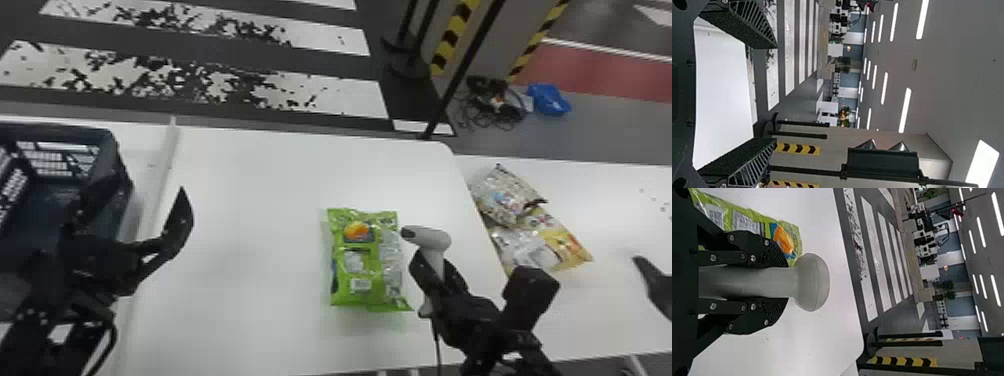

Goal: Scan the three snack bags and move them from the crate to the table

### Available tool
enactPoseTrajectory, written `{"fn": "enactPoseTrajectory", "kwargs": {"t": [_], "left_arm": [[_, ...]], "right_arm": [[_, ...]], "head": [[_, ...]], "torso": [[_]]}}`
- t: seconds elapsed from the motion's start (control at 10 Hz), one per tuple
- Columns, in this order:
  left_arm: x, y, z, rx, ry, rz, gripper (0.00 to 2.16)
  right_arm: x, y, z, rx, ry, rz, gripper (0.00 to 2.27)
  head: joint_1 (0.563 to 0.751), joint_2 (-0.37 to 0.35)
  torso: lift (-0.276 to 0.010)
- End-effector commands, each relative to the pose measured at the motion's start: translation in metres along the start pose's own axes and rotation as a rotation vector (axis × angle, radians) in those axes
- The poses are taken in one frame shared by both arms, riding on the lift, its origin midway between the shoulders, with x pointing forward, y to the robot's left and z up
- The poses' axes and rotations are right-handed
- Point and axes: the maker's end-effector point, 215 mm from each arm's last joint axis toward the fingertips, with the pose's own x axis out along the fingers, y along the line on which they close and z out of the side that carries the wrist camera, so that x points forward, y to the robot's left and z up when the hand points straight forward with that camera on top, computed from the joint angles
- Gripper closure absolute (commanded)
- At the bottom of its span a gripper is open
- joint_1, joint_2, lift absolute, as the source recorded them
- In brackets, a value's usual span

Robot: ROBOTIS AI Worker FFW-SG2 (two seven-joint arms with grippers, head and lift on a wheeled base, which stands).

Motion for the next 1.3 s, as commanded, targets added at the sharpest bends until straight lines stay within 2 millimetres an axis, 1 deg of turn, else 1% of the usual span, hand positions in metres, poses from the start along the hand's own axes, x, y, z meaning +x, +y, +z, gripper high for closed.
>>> {"fn": "enactPoseTrajectory", "kwargs": {"t": [0.0, 0.1, 0.2, 0.3, 0.4, 0.7, 0.9, 1.0, 1.2], "left_arm": [[-0.002, 0.002, -0.002, -0.003, -0.001, 0.01, 0.03], [-0.004, 0.004, 0.0, 0.0, -0.01, 0.014, 0.03], [-0.006, 0.005, 0.002, 0.001, -0.02, 0.019, 0.03], [-0.006, 0.005, 0.002, -0.001, -0.022, 0.021, 0.03], [-0.008, 0.004, 0.001, -0.002, -0.026, 0.022, 0.03], [-0.012, 0.005, 0.006, -0.002, -0.055, 0.027, 0.03], [-0.017, 0.005, 0.007, -0.002, -0.062, 0.03, 0.03], [-0.02, 0.007, 0.006, -0.001, -0.059, 0.035, 0.03], [-0.027, 0.008, 0.007, 0.001, -0.062, 0.039, 0.03]], "right_arm": [[-0.005, 0.04, -0.019, -0.003, 0.033, 0.058, 2.24], [-0.01, 0.055, -0.022, 0.006, 0.022, 0.078, 2.24], [-0.013, 0.066, -0.025, 0.001, 0.015, 0.085, 2.24], [-0.015, 0.068, -0.022, -0.013, -0.014, 0.066, 2.24], [-0.017, 0.062, -0.027, -0.011, -0.014, 0.045, 2.24], [-0.029, 0.035, -0.067, -0.013, 0.056, -0.031, 2.24], [-0.031, 0.015, -0.083, -0.012, 0.077, -0.064, 2.24], [-0.031, 0.004, -0.087, -0.009, 0.079, -0.081, 2.24], [-0.03, -0.007, -0.099, -0.009, 0.093, -0.097, 2.24]], "head": [[0.695, -0.162], [0.695, -0.138], [0.695, -0.096], [0.695, -0.07], [0.695, -0.058], [0.695, -0.072], [0.695, -0.09], [0.695, -0.096], [0.695, -0.122]], "torso": [[-0.062], [-0.062], [-0.062], [-0.062], [-0.062], [-0.062], [-0.062], [-0.062], [-0.062]]}}
